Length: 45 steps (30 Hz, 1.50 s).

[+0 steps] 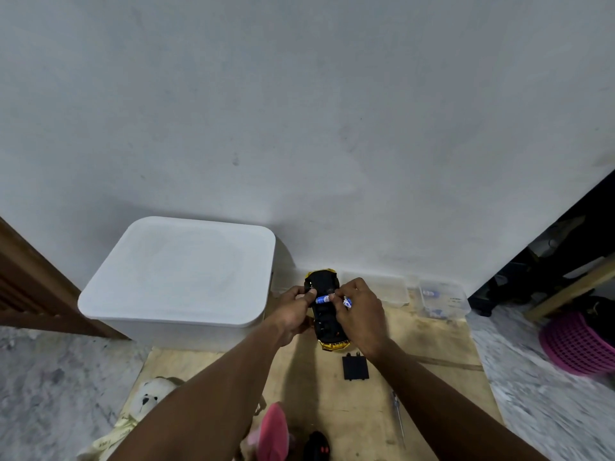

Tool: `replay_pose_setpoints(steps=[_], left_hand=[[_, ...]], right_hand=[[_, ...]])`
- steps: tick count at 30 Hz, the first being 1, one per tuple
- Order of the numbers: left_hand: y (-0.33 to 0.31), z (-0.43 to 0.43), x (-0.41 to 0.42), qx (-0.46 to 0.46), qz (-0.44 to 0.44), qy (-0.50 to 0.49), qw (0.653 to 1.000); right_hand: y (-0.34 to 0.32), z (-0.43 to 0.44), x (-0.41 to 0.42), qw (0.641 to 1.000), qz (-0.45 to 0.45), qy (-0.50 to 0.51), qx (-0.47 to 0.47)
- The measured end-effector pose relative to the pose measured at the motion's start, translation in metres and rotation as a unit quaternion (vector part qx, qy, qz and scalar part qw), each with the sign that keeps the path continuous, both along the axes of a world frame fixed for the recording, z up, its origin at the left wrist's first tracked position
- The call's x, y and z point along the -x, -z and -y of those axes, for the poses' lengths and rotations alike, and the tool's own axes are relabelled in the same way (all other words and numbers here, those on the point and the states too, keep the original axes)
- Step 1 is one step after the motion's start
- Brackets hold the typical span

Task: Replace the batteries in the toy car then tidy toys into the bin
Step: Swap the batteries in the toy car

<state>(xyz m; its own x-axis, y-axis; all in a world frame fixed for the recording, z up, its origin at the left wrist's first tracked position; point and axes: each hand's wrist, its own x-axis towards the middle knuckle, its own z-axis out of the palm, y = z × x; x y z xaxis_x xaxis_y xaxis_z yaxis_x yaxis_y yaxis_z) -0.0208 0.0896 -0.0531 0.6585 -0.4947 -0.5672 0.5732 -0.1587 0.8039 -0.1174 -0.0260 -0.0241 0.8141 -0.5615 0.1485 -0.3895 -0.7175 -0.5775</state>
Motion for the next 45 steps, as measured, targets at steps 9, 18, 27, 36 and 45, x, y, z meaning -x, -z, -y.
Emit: replay_pose_setpoints(steps=[9,18,27,36,45], left_hand=[[-0.003,-0.006,-0.001,0.013,-0.011,0.019,1.0],[-0.007,-0.006,-0.003,-0.013,0.005,0.04,0.999],[-0.01,-0.006,0.004,-0.013,0.0,0.038,0.999],[-0.014,-0.009,0.002,-0.021,0.004,0.049,0.999],[-0.017,-0.007,-0.002,-0.009,-0.01,0.048,0.999]], right_hand=[[-0.008,0.014,-0.001,0.995,0.008,0.017,-0.094],[-0.036,0.039,0.001,0.814,-0.054,0.09,-0.572],[-0.043,0.039,0.004,0.806,-0.02,0.014,-0.591],[-0.037,0.044,0.005,0.868,-0.083,-0.027,-0.488],[-0.037,0.028,0.001,0.949,0.025,-0.112,-0.292]])
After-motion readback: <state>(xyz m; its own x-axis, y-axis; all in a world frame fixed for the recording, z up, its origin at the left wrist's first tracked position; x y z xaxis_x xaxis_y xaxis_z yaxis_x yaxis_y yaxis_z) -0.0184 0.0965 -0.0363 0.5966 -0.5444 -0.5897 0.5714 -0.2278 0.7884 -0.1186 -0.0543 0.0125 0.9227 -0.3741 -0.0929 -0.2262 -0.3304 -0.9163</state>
